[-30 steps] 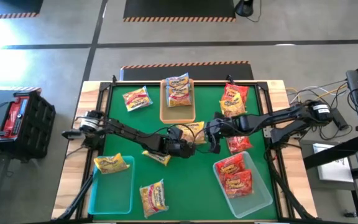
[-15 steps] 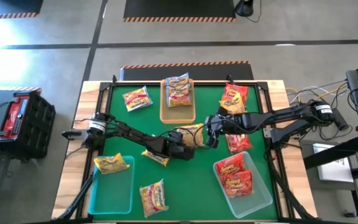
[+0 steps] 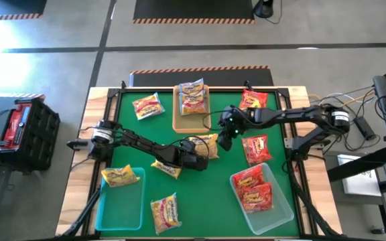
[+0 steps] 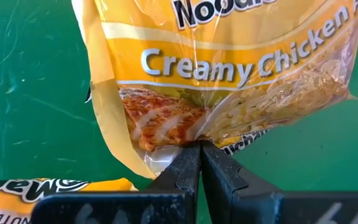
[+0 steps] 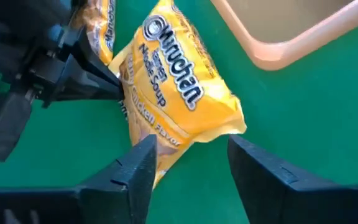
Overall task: Sort Maruchan noodles
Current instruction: Put the yellow noddle pack into the blue bin
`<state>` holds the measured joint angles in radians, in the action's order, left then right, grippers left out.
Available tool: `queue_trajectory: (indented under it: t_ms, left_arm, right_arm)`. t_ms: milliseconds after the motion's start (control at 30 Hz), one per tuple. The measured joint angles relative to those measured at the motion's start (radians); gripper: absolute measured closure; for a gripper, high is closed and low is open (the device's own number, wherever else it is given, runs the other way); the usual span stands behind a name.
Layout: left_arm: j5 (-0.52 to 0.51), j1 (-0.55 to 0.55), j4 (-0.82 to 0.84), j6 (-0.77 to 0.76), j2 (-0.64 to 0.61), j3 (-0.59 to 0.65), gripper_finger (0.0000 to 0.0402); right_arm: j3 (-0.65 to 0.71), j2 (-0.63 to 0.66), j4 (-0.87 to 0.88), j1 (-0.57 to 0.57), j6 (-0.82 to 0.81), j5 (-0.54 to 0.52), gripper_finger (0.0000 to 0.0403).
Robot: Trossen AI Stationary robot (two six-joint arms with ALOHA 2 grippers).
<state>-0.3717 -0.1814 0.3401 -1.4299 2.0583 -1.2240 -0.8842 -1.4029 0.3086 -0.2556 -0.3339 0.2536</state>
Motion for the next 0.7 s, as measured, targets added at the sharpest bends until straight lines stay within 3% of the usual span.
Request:
queue_trajectory:
  t_ms: [333,700]
  left_arm:
    - [0.036,0.0,0.007,0.004,0.004,0.003,0.0401]
    - [0.051,-0.008,0.01,0.006,0.007,0.003,0.0401]
  right_arm:
    - [-0.053,-0.12,-0.063,-0.074,-0.012,0.137,0.019]
    - [-0.177,-0.182,0.074,-0.126,0.068,0.145,0.019]
